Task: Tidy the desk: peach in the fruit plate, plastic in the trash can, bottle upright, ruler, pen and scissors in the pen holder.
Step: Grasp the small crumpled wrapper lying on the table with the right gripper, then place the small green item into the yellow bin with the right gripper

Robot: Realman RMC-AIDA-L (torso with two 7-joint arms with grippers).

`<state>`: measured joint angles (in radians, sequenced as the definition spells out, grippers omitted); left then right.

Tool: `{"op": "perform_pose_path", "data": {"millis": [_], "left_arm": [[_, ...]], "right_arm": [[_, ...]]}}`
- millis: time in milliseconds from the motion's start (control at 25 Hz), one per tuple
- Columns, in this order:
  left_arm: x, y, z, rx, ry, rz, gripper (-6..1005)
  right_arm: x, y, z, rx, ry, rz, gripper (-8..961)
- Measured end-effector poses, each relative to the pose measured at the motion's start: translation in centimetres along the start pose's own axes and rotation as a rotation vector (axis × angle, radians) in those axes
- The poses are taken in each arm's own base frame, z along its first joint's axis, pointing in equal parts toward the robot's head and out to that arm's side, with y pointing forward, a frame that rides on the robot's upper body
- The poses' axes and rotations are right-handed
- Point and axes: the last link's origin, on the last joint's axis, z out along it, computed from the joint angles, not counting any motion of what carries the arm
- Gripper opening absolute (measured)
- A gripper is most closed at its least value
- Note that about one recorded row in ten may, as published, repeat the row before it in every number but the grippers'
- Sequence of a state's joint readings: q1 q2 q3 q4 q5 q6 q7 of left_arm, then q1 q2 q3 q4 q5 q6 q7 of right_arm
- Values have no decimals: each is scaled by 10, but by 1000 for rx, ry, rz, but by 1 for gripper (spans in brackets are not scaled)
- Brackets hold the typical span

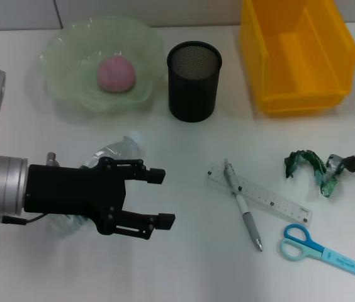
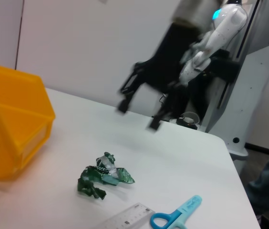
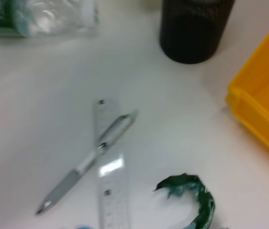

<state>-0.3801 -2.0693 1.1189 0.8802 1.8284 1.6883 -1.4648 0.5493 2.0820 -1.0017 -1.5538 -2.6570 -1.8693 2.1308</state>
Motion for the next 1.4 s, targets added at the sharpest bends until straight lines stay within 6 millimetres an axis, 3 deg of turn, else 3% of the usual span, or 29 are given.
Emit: {"op": "perform_pose_path", "data": {"millis": [80,400,680,840,1400], "left_arm": [[-1,0,2,-7,0,-12,835],[-3,-3,4,-6,0,-26,835],[-6,-5,5,8,-5,-26,834],[-6,-6,5,12,-5,-26,834],[-6,-8,4,23,-3,-32,835]], "right_arm": [[-6,-8,24,21,5,23,730],[-8,-17,72,9,54,75,728],[-9,-15,93,23,67,56,726],[-9,-14,96,21,67,50,725],[-9,-13,92,13,50,48,137]]}}
